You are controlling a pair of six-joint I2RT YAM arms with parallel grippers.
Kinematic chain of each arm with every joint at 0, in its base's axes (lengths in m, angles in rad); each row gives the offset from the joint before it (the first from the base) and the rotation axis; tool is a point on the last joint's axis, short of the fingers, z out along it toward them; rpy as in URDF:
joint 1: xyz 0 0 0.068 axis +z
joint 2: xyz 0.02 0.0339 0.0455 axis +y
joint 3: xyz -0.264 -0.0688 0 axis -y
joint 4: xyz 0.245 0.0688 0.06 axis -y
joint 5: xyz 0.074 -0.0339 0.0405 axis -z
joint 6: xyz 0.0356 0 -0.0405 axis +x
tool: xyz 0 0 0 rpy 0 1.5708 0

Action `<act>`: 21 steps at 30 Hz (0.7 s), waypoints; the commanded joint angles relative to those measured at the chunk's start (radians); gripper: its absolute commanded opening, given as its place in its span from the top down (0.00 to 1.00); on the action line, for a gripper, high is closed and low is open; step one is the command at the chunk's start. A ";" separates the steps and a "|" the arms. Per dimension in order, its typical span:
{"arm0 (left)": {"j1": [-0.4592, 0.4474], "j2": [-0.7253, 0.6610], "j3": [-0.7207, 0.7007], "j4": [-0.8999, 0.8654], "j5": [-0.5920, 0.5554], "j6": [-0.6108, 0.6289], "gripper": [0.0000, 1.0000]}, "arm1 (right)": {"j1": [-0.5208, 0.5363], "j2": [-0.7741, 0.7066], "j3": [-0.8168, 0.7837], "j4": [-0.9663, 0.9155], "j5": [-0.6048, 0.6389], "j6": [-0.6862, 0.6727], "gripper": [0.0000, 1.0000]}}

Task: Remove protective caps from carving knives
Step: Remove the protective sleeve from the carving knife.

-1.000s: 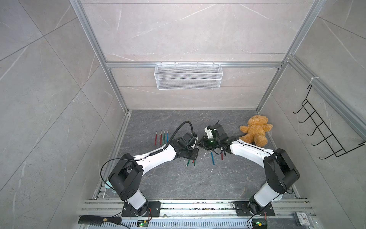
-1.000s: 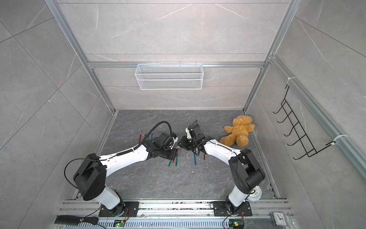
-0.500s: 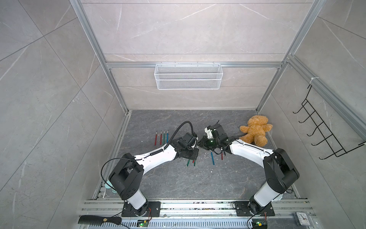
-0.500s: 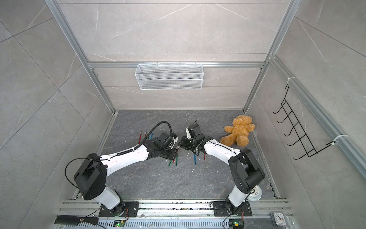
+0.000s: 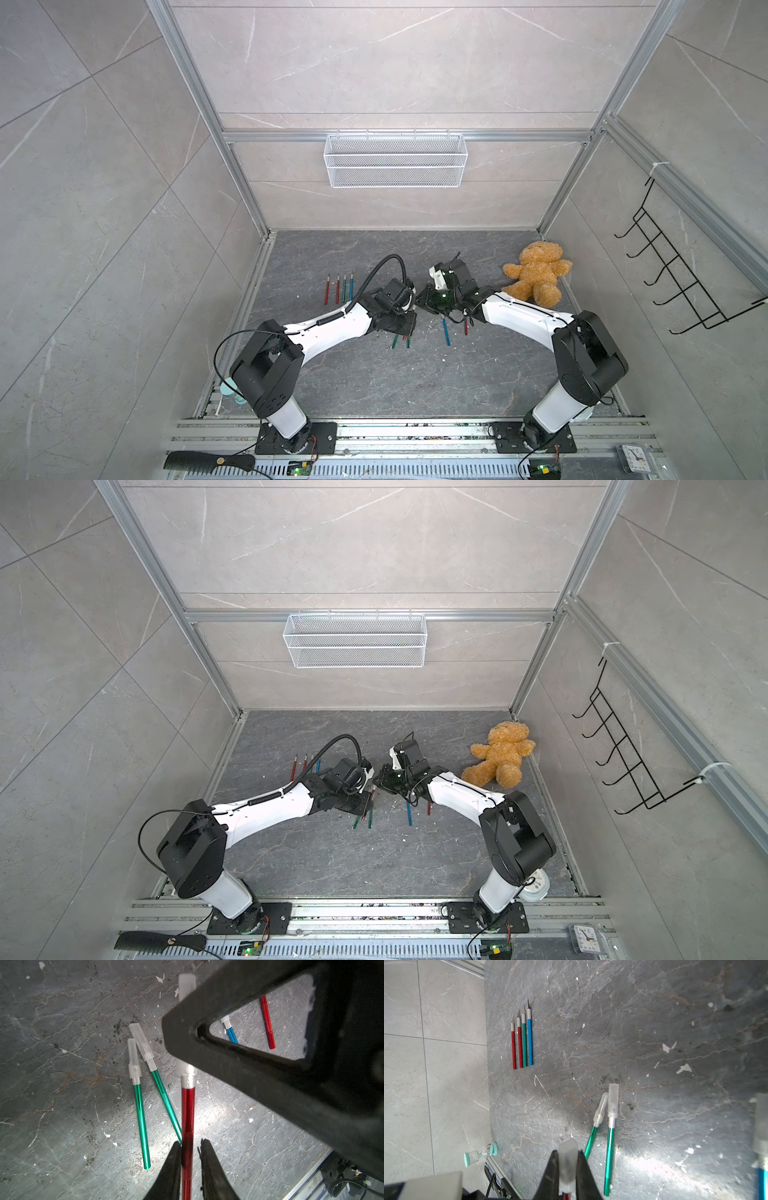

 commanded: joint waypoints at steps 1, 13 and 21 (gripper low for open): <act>-0.004 0.017 0.036 -0.004 -0.014 0.015 0.79 | 0.006 0.001 -0.007 0.022 -0.006 0.018 1.00; -0.004 0.029 0.047 -0.025 -0.039 0.007 1.00 | 0.006 0.004 -0.008 0.022 -0.003 0.015 1.00; -0.004 0.029 0.027 -0.015 -0.025 -0.011 1.00 | 0.004 0.021 0.040 -0.012 0.034 -0.008 1.00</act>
